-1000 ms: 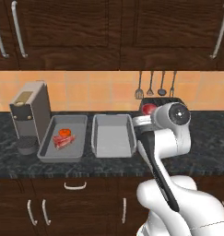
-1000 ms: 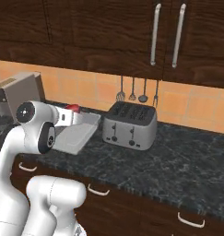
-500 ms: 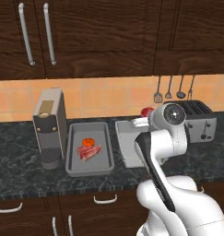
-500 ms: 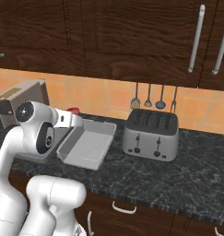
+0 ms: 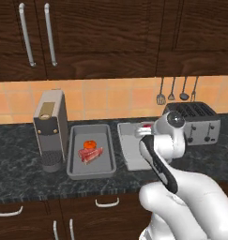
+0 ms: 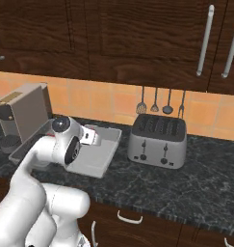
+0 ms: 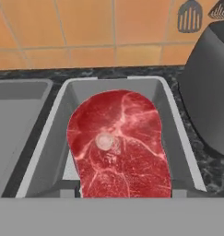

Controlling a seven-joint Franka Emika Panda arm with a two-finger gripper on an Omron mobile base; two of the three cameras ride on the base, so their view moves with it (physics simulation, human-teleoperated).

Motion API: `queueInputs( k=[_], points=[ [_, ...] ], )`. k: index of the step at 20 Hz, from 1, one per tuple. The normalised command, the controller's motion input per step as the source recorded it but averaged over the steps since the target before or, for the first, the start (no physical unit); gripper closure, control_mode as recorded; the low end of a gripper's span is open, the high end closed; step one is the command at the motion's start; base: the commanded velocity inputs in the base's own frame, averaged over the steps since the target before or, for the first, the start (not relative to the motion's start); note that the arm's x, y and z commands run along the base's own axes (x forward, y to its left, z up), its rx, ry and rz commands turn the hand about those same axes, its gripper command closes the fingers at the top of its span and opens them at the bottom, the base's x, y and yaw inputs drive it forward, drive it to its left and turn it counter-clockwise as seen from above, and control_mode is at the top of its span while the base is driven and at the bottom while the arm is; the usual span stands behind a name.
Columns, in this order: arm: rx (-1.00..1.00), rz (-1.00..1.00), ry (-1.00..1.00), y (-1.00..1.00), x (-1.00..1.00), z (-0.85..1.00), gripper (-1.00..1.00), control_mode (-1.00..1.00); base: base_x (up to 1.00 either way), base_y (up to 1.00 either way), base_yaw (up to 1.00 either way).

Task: Place one squash and one steak in each tupperware on the nearby counter, to pack two identical lunches.

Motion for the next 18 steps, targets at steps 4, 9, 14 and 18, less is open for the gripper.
queueInputs(
  k=[4, 9, 14, 18],
  points=[
    [0.09, 0.02, 0.1, 0.0, 1.0, -0.56, 1.0, -1.0, 0.0, 0.0, 0.0],
    [0.02, 0.0, 0.16, 0.01, 0.82, -0.52, 1.0, -1.0, 0.0, 0.0, 0.0],
    [0.0, 0.0, 0.02, 0.1, 0.56, -0.49, -1.0, -1.0, 0.0, 0.0, 0.0],
    [-0.01, 0.0, -0.13, 0.15, 0.38, -0.39, -1.0, -1.0, 0.0, 0.0, 0.0]
  ],
)
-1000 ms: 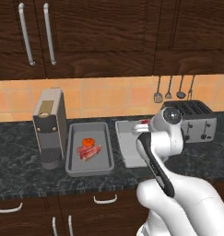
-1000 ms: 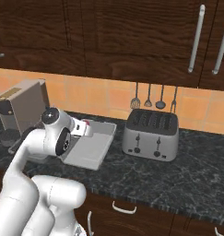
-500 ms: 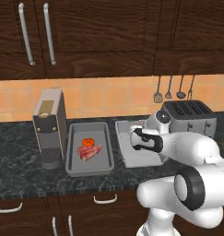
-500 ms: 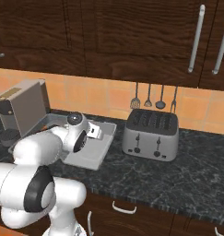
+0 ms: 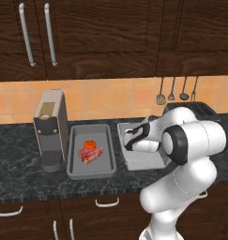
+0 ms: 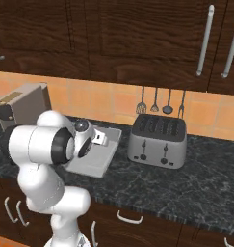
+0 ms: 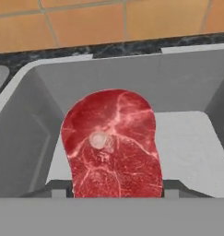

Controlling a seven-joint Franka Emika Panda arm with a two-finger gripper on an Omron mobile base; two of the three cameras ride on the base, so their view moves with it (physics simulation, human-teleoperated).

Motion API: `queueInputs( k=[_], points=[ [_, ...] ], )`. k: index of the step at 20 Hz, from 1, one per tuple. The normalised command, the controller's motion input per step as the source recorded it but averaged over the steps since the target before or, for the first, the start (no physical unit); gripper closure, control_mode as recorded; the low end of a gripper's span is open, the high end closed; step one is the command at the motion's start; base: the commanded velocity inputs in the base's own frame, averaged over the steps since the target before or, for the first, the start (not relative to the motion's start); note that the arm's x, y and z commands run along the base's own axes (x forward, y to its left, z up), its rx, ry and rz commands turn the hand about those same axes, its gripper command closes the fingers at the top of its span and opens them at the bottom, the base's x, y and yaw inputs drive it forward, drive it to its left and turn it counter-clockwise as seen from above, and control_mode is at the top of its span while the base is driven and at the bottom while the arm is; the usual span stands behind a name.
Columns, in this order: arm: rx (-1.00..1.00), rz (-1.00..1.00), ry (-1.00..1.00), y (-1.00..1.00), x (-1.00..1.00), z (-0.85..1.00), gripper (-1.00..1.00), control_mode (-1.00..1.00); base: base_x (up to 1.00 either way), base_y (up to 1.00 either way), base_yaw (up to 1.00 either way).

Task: Place one squash and one steak in each tupperware on the nearby counter, to pack two identical lunches.

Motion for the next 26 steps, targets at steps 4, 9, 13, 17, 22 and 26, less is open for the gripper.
queueInputs(
  k=[4, 9, 13, 17, 22, 26],
  points=[
    [0.0, -0.02, -0.06, 0.0, 0.04, 0.34, -1.0, -1.0, 0.0, 0.0, 0.0],
    [0.0, -0.1, 0.0, -0.16, -0.57, 1.0, -1.0, -1.0, 0.0, 0.0, 0.0],
    [0.0, -0.13, 0.0, -0.03, -0.76, 1.0, -1.0, -1.0, 0.0, 0.0, 0.0],
    [-0.04, -0.06, 0.06, 0.0, -0.76, 1.0, -1.0, -1.0, 0.0, 0.0, 0.0],
    [-0.11, 0.01, 0.21, 0.03, -1.0, 0.55, -1.0, -1.0, 0.0, 0.0, 0.0],
    [-0.09, 0.09, 0.3, 0.0, -1.0, 0.09, -1.0, -1.0, 0.0, 0.0, 0.0]
  ],
)
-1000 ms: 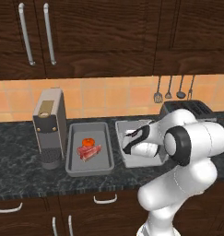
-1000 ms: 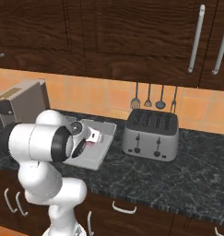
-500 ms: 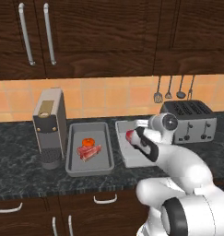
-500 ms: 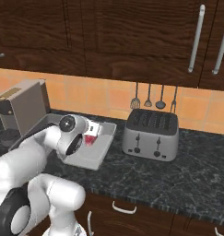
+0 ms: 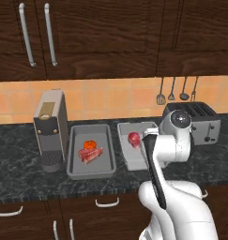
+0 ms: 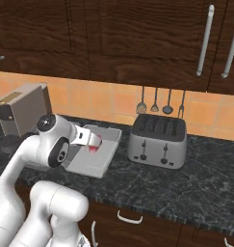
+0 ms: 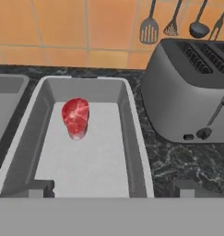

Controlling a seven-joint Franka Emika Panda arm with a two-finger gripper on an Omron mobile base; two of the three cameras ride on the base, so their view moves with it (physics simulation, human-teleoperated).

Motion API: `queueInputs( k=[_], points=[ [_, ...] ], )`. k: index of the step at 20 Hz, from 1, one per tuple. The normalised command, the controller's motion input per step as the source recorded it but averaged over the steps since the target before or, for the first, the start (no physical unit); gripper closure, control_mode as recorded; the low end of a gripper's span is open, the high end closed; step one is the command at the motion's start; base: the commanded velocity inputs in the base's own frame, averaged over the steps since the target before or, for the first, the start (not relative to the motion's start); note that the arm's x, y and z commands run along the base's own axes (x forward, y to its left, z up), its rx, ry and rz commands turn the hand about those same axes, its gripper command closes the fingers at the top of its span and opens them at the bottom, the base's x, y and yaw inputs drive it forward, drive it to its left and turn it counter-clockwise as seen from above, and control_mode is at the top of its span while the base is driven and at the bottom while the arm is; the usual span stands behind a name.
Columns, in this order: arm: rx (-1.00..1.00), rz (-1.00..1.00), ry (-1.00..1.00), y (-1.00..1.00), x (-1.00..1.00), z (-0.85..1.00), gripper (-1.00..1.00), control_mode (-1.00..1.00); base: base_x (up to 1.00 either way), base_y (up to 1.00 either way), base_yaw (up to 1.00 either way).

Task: Place one squash and one steak in each tupperware on the nearby counter, to pack two identical lunches.

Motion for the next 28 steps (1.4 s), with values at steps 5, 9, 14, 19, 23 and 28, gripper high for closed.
queueInputs(
  k=[5, 9, 14, 19, 23, 28],
  points=[
    [-0.1, 0.16, 0.26, 0.0, -1.0, -0.03, -1.0, -1.0, 0.0, 0.0, 0.0],
    [0.0, 0.0, 0.0, 0.0, 0.0, 0.0, -1.0, 1.0, -1.0, 0.0, 0.17],
    [0.0, 0.0, 0.0, 0.0, 0.0, 0.0, -1.0, 1.0, -1.0, -0.59, 0.0],
    [0.0, 0.0, 0.0, 0.0, 0.0, 0.0, -1.0, 1.0, -0.42, -1.0, -0.16],
    [0.0, 0.0, 0.0, 0.0, 0.0, 0.0, -1.0, 1.0, -0.5, -1.0, -0.14],
    [0.0, 0.0, 0.0, 0.0, 0.0, 0.0, -1.0, 1.0, -0.97, -1.0, -0.13]
  ],
)
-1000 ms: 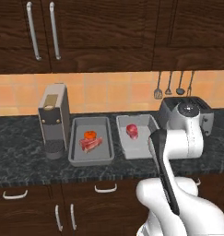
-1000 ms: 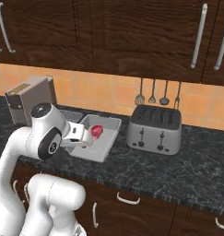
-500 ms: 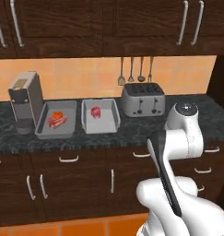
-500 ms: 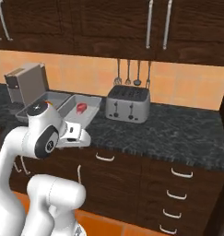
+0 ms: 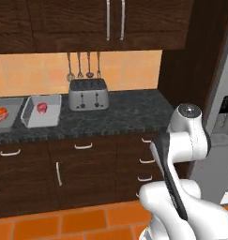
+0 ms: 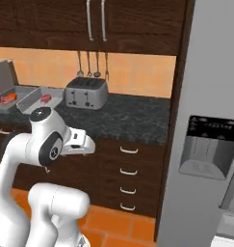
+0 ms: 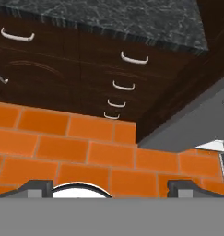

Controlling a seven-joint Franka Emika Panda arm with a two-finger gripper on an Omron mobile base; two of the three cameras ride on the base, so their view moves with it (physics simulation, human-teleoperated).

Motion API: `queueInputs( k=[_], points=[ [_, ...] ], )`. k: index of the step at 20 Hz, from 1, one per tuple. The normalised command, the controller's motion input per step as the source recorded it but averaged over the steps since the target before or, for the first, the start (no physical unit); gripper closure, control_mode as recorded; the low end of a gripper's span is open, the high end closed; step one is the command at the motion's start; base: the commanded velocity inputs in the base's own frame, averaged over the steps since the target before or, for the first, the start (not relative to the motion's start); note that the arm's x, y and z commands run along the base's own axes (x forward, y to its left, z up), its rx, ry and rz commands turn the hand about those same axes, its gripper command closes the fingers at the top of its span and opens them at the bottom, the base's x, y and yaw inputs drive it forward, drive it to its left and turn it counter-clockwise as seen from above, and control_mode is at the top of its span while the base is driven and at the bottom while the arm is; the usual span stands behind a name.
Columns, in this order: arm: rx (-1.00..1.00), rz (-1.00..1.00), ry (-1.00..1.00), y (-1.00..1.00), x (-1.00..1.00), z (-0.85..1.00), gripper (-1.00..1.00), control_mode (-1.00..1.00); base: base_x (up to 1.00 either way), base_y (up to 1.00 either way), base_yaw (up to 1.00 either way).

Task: Place one squash and one steak in each tupperware on the nearby counter, to pack two identical lunches.

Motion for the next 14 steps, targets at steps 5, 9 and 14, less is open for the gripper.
queueInputs(
  k=[5, 9, 14],
  points=[
    [0.0, 0.0, 0.0, 0.0, 0.0, 0.0, -1.0, 1.0, -0.23, -1.0, -0.27],
    [0.0, 0.0, 0.0, 0.0, 0.0, 0.0, -1.0, 1.0, 0.0, -1.0, -0.28],
    [0.0, 0.0, 0.0, 0.0, 0.0, 0.0, -1.0, 1.0, 0.11, -1.0, -0.23]
  ],
)
